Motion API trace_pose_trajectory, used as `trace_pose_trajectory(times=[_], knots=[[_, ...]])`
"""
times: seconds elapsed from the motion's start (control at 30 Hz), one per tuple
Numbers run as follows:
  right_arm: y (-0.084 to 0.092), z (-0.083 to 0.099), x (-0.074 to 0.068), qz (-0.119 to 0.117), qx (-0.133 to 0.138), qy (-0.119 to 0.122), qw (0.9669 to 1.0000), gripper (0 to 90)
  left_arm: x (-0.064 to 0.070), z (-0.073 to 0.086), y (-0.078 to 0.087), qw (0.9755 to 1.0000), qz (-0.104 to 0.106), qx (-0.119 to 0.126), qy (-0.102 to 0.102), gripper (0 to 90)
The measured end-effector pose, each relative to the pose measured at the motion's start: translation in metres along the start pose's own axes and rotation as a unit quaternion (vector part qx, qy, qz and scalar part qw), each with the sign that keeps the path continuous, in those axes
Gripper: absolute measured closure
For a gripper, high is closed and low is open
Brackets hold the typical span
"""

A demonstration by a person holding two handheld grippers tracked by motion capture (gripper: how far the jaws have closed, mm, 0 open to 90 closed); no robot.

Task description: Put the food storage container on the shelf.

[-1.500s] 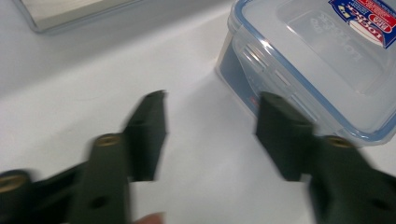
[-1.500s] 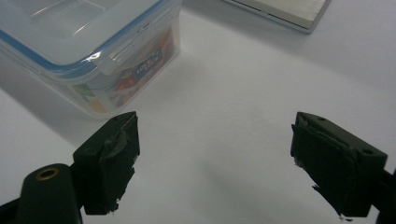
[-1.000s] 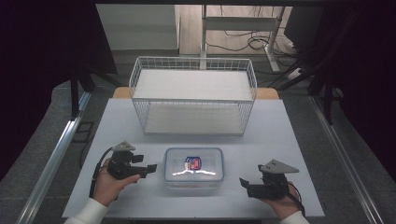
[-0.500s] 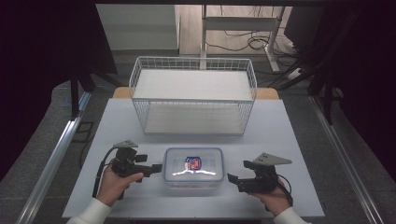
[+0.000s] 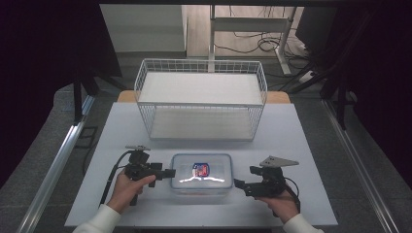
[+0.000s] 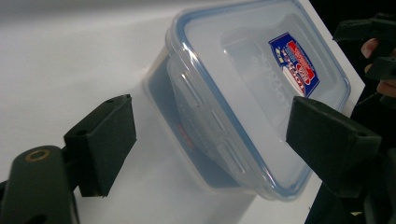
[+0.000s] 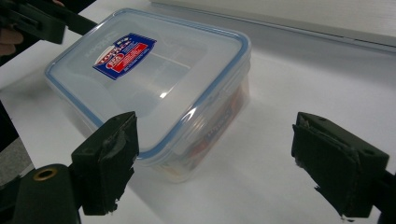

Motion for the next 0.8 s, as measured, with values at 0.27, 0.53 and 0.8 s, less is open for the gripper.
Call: trace_pose_trajectory(times=[0.27, 0.53, 0.8], knots=[[-0.021, -0.007, 0.0, -0.036, -0.019, -0.041, 0.9983, 13.8, 0.001, 0.003, -0.009, 0.9996, 0.016, -0.014, 0.018, 20.2], [-0.052, -0.006, 0.001, -0.075, -0.058, -0.111, 0.9893, 13.4, 0.005, 0.005, -0.013, 0.9984, 0.044, -0.019, 0.031, 26.0], [-0.057, 0.0, -0.003, -0.111, -0.088, -0.172, 0.9748, 21.0, 0.007, 0.005, -0.012, 0.9978, 0.049, -0.022, 0.039, 31.0]])
Point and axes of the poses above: each handheld gripper's, and its own axes: y roughly backward along the jaws, z roughly out of its underside, x roughly to its right, the point moved 9 cm from there along -y, roughly forward along the jaws, and after that the axes turned 6 degrees about x, right-handed, at the moved point
